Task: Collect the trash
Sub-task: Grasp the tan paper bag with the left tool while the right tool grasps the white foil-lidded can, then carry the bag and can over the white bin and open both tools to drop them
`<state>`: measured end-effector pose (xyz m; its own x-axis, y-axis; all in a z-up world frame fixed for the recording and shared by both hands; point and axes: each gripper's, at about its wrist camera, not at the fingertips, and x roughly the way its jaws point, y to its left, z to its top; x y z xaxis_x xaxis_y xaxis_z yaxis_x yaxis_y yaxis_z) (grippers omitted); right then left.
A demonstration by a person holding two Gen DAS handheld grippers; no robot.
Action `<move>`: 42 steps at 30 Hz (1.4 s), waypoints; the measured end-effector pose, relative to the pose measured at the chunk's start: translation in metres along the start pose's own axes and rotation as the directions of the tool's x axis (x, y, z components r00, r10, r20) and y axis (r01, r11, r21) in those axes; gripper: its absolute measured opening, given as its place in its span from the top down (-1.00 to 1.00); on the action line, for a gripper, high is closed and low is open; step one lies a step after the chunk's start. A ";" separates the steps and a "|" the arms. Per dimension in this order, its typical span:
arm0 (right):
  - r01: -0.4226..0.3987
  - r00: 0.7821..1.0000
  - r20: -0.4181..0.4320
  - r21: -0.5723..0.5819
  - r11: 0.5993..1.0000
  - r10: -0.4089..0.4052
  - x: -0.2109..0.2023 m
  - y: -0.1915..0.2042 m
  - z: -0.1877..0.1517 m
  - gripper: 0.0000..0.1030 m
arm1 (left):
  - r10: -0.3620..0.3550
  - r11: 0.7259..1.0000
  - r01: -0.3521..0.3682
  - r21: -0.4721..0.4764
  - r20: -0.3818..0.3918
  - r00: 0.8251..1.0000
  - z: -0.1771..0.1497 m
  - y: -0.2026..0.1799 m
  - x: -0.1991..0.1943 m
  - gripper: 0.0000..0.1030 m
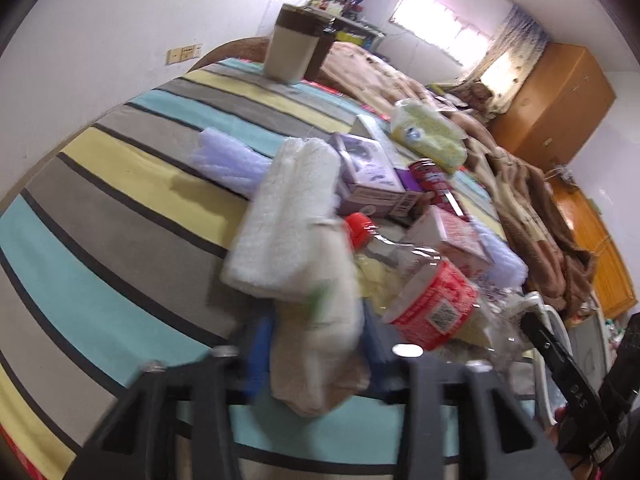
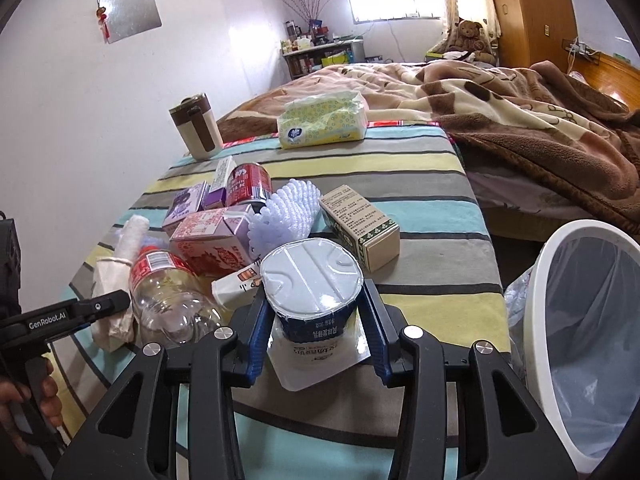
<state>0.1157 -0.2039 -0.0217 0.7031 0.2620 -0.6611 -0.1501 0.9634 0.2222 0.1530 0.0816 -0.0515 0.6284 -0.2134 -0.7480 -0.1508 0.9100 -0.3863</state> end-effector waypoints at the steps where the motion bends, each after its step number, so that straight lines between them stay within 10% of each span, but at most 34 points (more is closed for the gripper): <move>1: -0.008 1.000 0.001 0.002 1.000 0.008 -0.001 0.000 0.000 0.16 | -0.004 1.000 0.003 0.008 0.006 1.000 0.000 -0.002 -0.003 0.51; 26: -0.065 0.990 0.128 0.053 0.996 0.057 -0.047 -0.010 0.002 0.16 | -0.075 0.990 0.059 0.127 0.125 0.989 -0.020 -0.037 -0.066 0.59; 42: 0.041 0.977 0.201 0.162 0.986 -0.074 -0.086 -0.067 0.003 0.16 | -0.295 0.906 0.265 0.331 0.042 0.955 -0.026 -0.151 -0.058 0.59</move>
<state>0.0675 -0.2914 0.0222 0.8375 0.1735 -0.5181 -0.0065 0.9514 0.3080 0.1194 -0.0527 0.0362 0.6764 -0.4568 -0.5777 0.2828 0.8854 -0.3690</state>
